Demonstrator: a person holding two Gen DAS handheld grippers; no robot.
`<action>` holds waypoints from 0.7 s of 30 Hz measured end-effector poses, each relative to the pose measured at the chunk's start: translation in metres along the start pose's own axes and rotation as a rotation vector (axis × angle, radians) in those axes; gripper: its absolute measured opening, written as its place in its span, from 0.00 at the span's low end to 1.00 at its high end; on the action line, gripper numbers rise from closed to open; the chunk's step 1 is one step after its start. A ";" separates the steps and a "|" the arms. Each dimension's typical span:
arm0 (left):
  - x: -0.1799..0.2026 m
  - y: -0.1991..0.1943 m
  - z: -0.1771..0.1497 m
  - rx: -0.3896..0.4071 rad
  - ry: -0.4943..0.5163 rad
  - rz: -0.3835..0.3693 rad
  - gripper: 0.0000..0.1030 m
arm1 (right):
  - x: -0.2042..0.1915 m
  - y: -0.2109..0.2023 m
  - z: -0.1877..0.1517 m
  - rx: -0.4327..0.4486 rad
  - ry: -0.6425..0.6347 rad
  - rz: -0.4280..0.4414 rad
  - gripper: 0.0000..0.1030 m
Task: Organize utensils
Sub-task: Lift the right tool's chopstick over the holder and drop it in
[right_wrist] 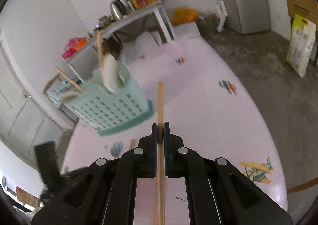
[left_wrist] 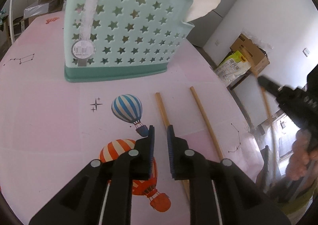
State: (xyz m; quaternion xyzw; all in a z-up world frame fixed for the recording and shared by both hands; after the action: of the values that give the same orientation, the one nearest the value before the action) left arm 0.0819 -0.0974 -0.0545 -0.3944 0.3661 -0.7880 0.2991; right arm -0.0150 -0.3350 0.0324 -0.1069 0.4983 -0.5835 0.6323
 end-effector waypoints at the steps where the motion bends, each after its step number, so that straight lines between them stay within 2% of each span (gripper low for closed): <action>1: 0.001 0.001 0.001 0.001 0.000 0.000 0.14 | -0.002 -0.003 0.002 0.012 -0.004 0.017 0.04; 3: 0.000 0.000 0.001 0.007 0.000 0.000 0.17 | -0.010 -0.010 0.008 0.029 -0.031 0.052 0.04; 7: -0.003 -0.001 0.000 0.012 -0.002 0.010 0.23 | -0.030 -0.007 0.015 -0.003 -0.099 0.033 0.04; 15: -0.008 0.001 -0.004 0.012 0.010 0.026 0.31 | -0.076 -0.021 0.043 0.099 -0.218 0.084 0.04; 21: -0.012 0.000 -0.007 0.031 0.020 0.061 0.42 | -0.107 -0.029 0.081 0.304 -0.245 0.191 0.04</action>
State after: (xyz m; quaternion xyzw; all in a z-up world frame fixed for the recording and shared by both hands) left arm 0.0822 -0.0860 -0.0627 -0.3706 0.3686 -0.7879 0.3256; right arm 0.0469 -0.2900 0.1464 -0.0326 0.3319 -0.5720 0.7494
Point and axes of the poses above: each gripper's, at about its wrist camera, not at the fingertips, and y roughly the way its jaws point, x to its right, z to its top, the point moved 2 cm from there along y, roughly the way its jaws point, and after that the axes turned 12 degrees about -x, right-handed, at the moved point
